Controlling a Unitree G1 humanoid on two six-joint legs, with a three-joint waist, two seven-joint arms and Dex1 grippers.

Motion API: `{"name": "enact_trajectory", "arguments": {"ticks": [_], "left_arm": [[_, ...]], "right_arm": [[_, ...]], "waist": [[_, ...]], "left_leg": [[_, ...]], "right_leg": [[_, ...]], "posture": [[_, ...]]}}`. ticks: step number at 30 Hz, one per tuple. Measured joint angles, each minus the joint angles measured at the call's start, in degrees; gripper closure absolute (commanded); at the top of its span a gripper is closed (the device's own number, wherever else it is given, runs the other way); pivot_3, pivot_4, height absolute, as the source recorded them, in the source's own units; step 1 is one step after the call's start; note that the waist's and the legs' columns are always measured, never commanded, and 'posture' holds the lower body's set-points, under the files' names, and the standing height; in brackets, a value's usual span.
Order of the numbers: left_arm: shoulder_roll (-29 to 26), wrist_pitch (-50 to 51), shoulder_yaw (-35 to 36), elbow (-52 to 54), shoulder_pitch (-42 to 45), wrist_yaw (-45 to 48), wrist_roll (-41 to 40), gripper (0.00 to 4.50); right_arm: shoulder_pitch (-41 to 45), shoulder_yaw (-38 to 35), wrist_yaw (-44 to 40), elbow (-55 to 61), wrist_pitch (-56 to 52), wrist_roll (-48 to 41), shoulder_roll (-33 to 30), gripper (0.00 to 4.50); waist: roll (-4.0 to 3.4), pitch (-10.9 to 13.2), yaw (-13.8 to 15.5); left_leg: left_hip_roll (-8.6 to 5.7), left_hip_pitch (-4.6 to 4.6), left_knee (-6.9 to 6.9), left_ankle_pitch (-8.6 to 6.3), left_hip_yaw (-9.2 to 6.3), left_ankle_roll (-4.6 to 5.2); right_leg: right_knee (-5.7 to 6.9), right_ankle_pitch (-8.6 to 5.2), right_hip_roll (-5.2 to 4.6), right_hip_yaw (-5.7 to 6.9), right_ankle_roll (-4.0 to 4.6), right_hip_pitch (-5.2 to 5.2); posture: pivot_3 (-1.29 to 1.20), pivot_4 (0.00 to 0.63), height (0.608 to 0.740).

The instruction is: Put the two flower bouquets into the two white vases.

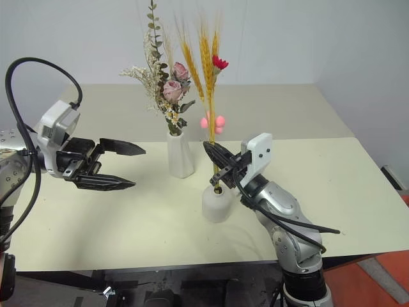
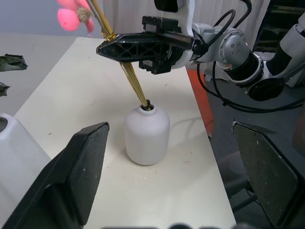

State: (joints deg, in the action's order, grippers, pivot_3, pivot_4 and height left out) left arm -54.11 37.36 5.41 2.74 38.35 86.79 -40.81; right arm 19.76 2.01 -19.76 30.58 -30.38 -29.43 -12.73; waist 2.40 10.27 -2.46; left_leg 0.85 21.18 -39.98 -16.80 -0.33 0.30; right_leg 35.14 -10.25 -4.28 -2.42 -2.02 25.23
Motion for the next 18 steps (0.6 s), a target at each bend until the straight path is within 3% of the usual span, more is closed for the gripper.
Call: {"name": "enact_trajectory", "arguments": {"ticks": [12,18], "left_arm": [[0.0,0.0,0.0,0.0,0.0,0.2,0.1,0.00],[0.0,0.0,-0.1,-0.8,1.2,0.5,0.3,0.00]], "right_arm": [[-2.5,1.5,-1.0,-2.7,2.9,2.4,1.1,4.48],[-5.5,1.8,-3.0,-2.6,4.4,2.6,0.2,2.67]], "waist": [[0.00,0.0,0.0],[0.00,0.0,0.1]], "left_leg": [[0.00,-0.01,0.00,0.00,0.00,0.00],[0.00,0.00,0.00,0.00,0.00,0.00]], "right_leg": [[0.02,0.00,0.00,0.00,0.00,0.00],[0.00,0.00,0.00,0.00,0.00,-0.01]], "posture": [[0.00,0.150,0.740],[0.00,0.150,0.740]]}}
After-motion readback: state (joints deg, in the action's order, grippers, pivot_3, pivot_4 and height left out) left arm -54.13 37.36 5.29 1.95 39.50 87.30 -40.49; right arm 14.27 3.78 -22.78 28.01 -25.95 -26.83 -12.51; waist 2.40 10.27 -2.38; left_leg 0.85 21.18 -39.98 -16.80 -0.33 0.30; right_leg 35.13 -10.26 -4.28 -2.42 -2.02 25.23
